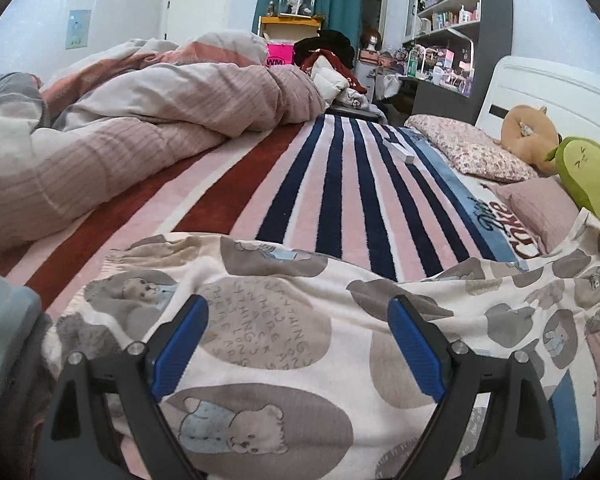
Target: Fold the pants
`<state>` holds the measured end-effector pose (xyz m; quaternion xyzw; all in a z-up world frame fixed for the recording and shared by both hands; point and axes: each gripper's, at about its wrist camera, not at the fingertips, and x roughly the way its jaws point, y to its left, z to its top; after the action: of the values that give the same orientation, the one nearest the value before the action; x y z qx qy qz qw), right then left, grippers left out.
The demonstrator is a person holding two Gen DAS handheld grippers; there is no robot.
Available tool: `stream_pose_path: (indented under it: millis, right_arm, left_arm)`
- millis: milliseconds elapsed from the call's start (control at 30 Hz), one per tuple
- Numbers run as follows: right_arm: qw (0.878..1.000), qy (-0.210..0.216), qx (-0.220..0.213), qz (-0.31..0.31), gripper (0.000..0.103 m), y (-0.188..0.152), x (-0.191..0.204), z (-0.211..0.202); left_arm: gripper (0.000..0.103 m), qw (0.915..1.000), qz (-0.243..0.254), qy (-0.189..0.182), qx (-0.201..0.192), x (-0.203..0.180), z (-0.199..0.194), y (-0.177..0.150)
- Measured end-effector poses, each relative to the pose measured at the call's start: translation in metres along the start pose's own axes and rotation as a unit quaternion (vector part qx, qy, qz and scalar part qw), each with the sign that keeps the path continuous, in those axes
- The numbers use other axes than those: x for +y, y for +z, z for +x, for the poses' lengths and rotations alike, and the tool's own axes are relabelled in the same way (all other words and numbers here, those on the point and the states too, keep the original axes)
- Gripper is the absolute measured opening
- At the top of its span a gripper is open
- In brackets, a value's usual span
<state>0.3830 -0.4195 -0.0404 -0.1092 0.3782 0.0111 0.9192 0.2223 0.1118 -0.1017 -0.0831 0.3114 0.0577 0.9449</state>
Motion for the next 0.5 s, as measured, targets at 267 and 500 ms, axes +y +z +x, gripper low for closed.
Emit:
stream_pose_path:
  millis: [267, 500]
  right_arm:
    - [0.999, -0.019, -0.033, 0.027, 0.001, -0.003, -0.027, -0.062]
    - [0.996, -0.06, -0.038, 0.048, 0.001, -0.012, -0.062, -0.108]
  left_arm:
    - [0.089, 0.9998, 0.005, -0.016, -0.013, -0.005, -0.033, 0.005]
    - [0.089, 0.9998, 0.001, -0.018, -0.01, -0.002, -0.051, 0.004]
